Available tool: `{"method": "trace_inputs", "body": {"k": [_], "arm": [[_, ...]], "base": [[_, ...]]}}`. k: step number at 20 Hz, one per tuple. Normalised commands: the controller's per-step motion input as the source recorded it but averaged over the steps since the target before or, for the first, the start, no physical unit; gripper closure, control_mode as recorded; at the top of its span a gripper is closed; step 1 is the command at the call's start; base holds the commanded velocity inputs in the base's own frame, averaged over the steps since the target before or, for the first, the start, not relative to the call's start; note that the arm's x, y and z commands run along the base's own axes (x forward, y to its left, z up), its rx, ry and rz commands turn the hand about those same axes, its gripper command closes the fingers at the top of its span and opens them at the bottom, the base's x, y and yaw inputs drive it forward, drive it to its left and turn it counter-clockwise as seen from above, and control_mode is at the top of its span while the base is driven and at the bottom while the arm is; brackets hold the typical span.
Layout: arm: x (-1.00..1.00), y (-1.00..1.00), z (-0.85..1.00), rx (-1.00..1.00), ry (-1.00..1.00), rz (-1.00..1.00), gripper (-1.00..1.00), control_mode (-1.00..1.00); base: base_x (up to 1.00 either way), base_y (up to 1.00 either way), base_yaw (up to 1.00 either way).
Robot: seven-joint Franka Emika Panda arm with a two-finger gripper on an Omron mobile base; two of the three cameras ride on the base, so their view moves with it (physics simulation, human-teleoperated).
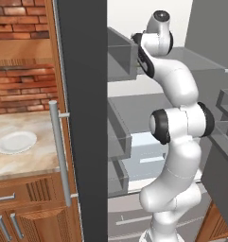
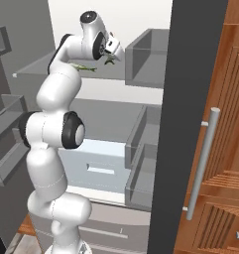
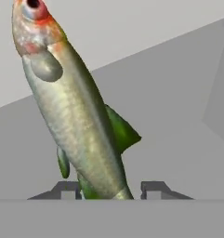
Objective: Place the fish on the counter behind the older fish on the same shelf of the fridge to maintain FIFO order. Close the fridge door when finished.
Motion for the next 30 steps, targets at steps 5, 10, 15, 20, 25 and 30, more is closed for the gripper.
{"method": "trace_inputs", "body": {"k": [5,10,15,20,25,30], "arm": [[-0.04,0.04,-0.2,0.0,-0.03,0.0,-1.0,-1.0],[-0.21,0.0,0.07,-0.02,-0.09,0.0,-1.0,-1.0],[-0.35,0.0,0.27,-0.05,-0.15,0.0,-1.0,-1.0],[-0.87,0.0,0.05,-0.03,-0.18,0.0,-1.0,-1.0],[-1.0,0.0,0.0,0.0,-0.19,0.0,-1.0,-1.0],[-1.0,0.0,0.0,0.0,-0.11,0.0,-1.0,-1.0]], "base": [[0.0,0.0,0.0],[0.0,0.0,0.0],[0.0,0.0,0.0],[0.0,0.0,0.0],[0.0,0.0,0.0],[0.0,0.0,0.0]]}}
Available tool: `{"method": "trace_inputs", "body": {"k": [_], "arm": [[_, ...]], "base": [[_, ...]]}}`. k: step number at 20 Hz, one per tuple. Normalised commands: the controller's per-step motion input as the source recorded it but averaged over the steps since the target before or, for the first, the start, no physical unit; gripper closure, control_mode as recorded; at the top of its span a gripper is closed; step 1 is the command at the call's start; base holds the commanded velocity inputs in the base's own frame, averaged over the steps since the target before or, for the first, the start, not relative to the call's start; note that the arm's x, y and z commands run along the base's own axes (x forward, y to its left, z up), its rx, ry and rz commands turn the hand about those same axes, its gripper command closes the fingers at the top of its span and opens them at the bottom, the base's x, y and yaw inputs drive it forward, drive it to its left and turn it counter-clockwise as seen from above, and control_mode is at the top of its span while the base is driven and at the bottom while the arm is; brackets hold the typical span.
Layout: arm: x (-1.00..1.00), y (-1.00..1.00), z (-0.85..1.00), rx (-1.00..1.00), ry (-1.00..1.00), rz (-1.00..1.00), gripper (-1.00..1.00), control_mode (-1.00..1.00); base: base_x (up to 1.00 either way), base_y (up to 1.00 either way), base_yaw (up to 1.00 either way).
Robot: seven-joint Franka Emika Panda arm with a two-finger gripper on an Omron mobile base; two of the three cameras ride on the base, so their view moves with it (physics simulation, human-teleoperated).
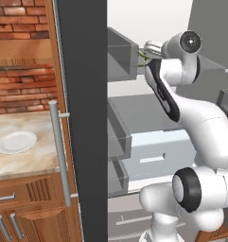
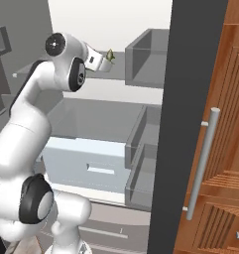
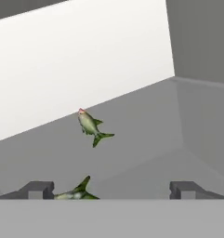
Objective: Place the fish on the counter behind the older fish on the same shelf of the fridge to maintain FIFO order. Close the fridge door when finished.
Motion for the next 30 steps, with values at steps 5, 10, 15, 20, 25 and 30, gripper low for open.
{"method": "trace_inputs", "body": {"k": [5,10,15,20,25,30], "arm": [[-1.0,0.0,0.0,0.0,-0.05,0.0,-1.0,-1.0],[-1.0,0.0,0.0,0.0,-0.01,0.0,-1.0,-1.0],[-1.0,0.0,-0.01,0.0,0.0,0.0,-1.0,-1.0],[-1.0,0.0,-0.11,-0.01,0.0,0.0,-1.0,-1.0],[-0.7,0.02,-0.16,-0.01,0.1,0.0,-1.0,-1.0],[-0.04,0.02,-0.22,-0.01,0.15,0.0,-1.0,-1.0]], "base": [[0.0,0.0,0.0],[0.0,0.0,0.0],[0.0,0.0,0.0],[0.0,0.0,0.0],[0.0,0.0,0.0],[0.0,0.0,0.0]]}}
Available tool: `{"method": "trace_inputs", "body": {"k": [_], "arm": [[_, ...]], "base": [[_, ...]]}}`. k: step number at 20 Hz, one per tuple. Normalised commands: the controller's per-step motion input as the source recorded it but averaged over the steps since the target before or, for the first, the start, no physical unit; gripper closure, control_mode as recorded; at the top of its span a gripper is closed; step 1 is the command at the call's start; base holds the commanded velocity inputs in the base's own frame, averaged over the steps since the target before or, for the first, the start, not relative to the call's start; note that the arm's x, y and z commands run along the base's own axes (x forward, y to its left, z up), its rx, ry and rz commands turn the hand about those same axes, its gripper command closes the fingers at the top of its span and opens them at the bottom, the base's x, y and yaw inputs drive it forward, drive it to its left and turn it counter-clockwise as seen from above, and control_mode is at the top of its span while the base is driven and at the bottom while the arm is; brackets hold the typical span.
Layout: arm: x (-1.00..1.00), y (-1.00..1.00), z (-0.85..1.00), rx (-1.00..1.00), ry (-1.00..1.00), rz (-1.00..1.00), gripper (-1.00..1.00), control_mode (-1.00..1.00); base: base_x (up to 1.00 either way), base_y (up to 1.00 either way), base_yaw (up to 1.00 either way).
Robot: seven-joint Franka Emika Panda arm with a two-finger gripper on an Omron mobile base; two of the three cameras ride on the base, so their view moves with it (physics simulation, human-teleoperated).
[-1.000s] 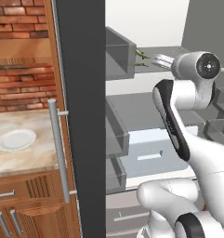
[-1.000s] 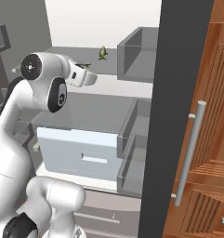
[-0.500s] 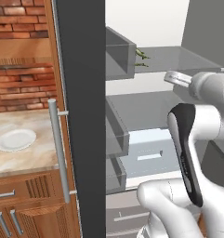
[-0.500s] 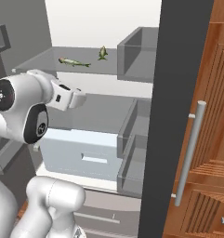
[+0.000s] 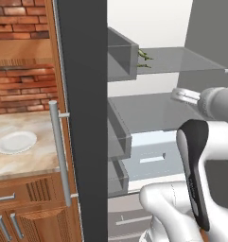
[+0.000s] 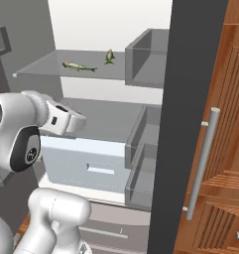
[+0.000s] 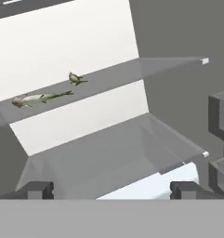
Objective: Place the fish on the counter behind the older fish on the same shelf of the fridge to maintain FIFO order. Close the fridge door when finished.
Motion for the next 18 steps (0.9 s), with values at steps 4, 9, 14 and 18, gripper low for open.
{"method": "trace_inputs", "body": {"k": [4,9,14,18], "arm": [[0.02,0.0,-0.3,0.0,0.14,0.04,-1.0,-1.0],[-0.4,0.0,-0.32,0.0,0.16,0.1,-1.0,-1.0],[-0.13,0.0,-0.05,0.0,0.03,0.03,-1.0,1.0],[0.0,0.0,0.0,0.0,0.0,0.0,-1.0,1.0]], "base": [[0.0,0.0,0.0],[0.0,0.0,0.0],[-0.56,0.0,0.11],[-0.51,-0.02,0.08]]}}
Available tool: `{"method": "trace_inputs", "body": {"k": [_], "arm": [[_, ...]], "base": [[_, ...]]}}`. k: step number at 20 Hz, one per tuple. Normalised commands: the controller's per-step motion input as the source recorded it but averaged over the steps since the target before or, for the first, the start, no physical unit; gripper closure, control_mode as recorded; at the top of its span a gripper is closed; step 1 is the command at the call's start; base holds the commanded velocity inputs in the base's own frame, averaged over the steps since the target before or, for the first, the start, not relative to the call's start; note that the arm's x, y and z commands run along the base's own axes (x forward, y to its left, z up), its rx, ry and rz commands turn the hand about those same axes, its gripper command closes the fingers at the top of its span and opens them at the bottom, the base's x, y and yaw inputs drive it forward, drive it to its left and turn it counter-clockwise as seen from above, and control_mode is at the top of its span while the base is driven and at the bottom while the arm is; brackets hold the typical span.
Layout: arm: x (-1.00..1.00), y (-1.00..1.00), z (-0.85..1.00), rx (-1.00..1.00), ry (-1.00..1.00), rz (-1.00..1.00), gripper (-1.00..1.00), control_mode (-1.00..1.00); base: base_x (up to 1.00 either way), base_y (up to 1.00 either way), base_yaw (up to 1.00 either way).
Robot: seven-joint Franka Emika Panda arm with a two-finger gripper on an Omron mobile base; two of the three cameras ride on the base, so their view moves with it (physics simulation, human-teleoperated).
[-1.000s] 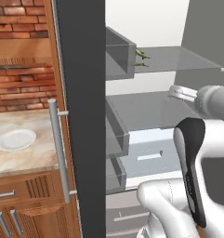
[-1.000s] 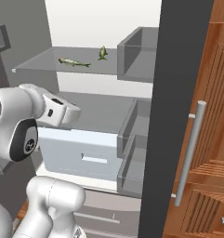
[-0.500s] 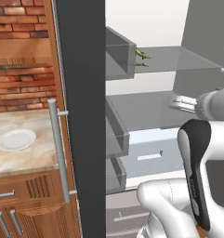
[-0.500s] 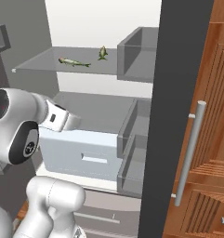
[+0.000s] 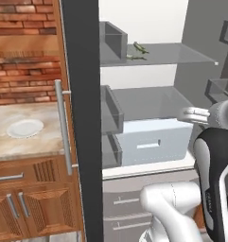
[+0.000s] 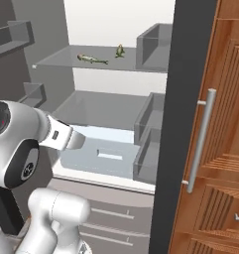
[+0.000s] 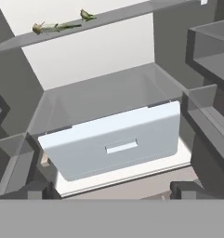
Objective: Place the fish on the counter behind the older fish on the same shelf of the fridge to maintain FIFO order. Close the fridge door when finished.
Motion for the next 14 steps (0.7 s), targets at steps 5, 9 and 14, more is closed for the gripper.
{"method": "trace_inputs", "body": {"k": [5,9,14], "arm": [[0.0,0.0,0.0,0.0,0.0,0.0,-1.0,1.0],[0.0,0.0,0.0,0.0,0.0,0.0,-1.0,1.0],[0.0,0.0,0.0,0.0,0.0,0.0,-1.0,1.0]], "base": [[-0.25,-0.09,0.03],[-0.24,-0.15,0.01],[-0.37,-0.18,0.0]]}}
